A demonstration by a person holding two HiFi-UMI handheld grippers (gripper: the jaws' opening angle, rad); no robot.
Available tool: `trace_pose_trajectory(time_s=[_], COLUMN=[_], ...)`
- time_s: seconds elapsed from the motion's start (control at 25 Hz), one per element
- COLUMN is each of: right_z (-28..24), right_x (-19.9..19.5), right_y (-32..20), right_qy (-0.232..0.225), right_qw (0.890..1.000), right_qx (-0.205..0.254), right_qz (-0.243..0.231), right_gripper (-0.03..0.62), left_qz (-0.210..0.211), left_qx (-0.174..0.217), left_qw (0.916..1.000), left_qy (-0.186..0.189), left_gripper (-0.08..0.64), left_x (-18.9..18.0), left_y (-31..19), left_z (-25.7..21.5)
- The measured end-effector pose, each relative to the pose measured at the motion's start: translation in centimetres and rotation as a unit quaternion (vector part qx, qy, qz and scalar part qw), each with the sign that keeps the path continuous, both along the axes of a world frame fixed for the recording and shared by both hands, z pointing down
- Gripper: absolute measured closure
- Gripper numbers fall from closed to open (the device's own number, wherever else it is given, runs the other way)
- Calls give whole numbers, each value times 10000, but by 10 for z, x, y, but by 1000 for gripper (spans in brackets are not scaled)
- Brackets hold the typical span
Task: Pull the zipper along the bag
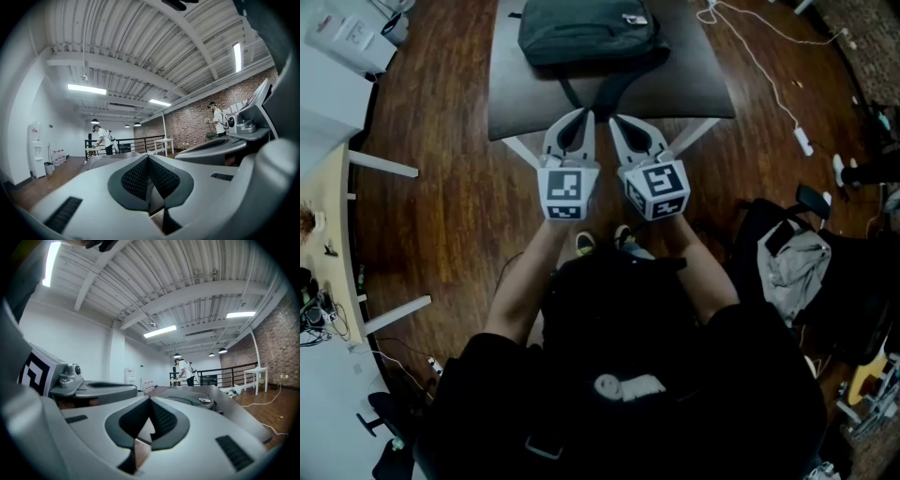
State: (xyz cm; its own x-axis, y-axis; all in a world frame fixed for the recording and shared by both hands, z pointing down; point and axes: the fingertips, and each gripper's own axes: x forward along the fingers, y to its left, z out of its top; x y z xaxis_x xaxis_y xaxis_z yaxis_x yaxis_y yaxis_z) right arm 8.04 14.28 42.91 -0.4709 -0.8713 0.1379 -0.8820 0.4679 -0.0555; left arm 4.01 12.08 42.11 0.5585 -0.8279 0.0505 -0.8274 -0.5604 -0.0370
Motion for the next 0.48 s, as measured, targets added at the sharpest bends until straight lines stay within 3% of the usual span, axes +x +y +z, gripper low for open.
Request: trace_pose_trajectory(time_s=[0.2, 0.48], right_z=[4, 1], right_x=[1, -13], right_y=[-4, -19], right_qy=[181, 104], right_qw=[9998, 9998], right_qx=[58, 65], right_qz=[-117, -178], right_gripper=[581, 581], left_qz=[-9, -101], left_qx=[-74, -62], left_qw=[10000, 9999], left_qy=[-55, -74], left_gripper=[563, 563], left_x=[6, -9], left_y=[2, -11], left_z=[4, 3])
